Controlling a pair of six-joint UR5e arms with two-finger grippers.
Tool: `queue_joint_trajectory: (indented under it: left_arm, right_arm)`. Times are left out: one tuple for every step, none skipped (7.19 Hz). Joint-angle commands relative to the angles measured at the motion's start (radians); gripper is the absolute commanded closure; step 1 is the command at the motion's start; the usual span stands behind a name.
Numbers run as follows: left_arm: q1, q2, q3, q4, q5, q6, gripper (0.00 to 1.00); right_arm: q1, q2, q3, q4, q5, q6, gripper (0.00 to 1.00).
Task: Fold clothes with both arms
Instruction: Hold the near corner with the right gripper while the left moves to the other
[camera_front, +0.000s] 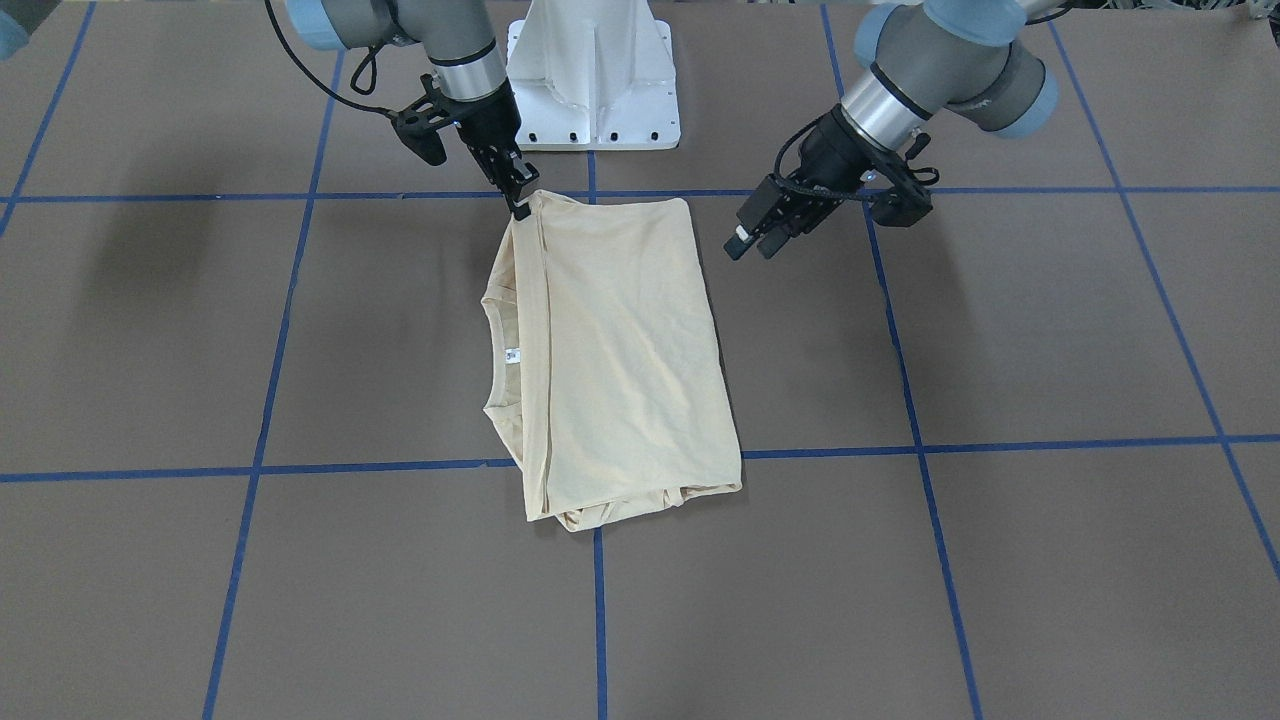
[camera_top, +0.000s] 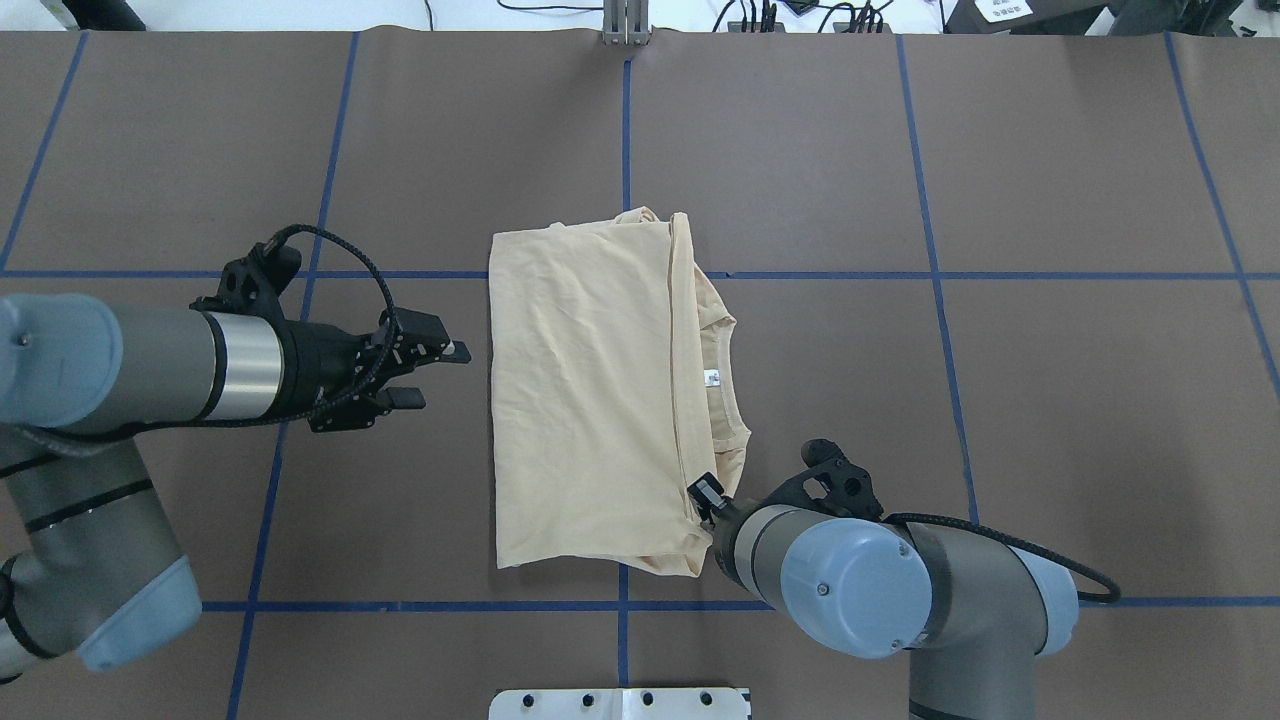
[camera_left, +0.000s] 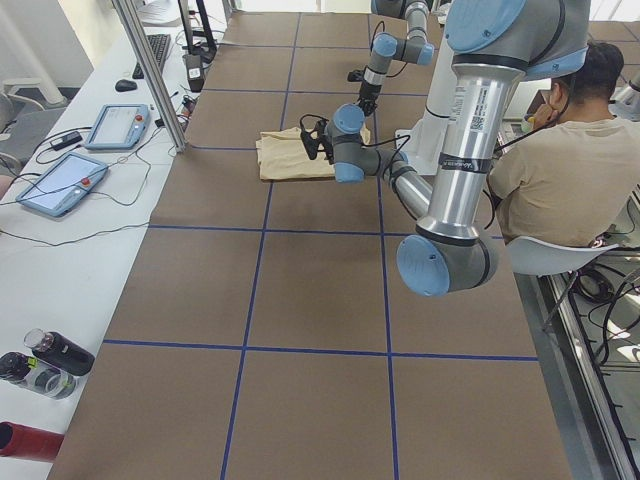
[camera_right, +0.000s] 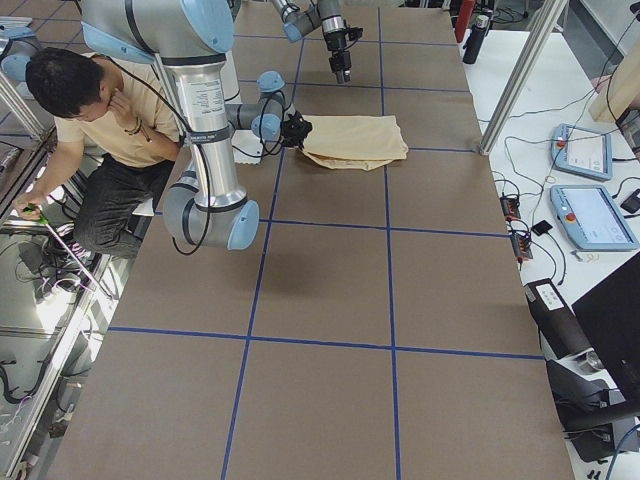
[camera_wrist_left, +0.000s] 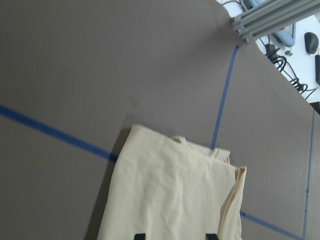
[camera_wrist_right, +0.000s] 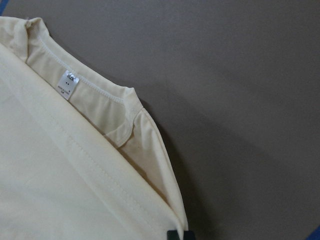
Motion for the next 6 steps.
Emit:
queue_joint_trajectory:
  left_arm:
    - [0.191,0.046,-0.024,0.014,0.202,-0.031,0.05]
    - [0.212,0.041,-0.016,0.035,0.206,-0.01,0.11]
    - [0.215,0.032,-0.025,0.037,0.198,-0.03,0.05]
    - [0.267,0.03,-0.015,0.035,0.208,-0.062,0.01]
    - [0.273,0.026,-0.011,0.035,0.211,-0.082,0.0]
    - [0.286,0.024,-0.01,0.041,0.246,-0.149,0.0]
  right_arm:
    - [-0.002,0.0,0.003,0.0,0.0,0.0,1.0]
    - [-0.002,0.0,0.003,0.0,0.0,0.0,1.0]
    - [-0.002,0.0,0.006,0.0,0.0,0.0,1.0]
    - [-0.002,0.0,0.009,0.0,0.0,0.0,1.0]
    - [0.0,-0.002,0.008,-0.002,0.0,0.0,1.0]
    - [0.0,-0.008,0.008,-0.002,0.0,0.0,1.0]
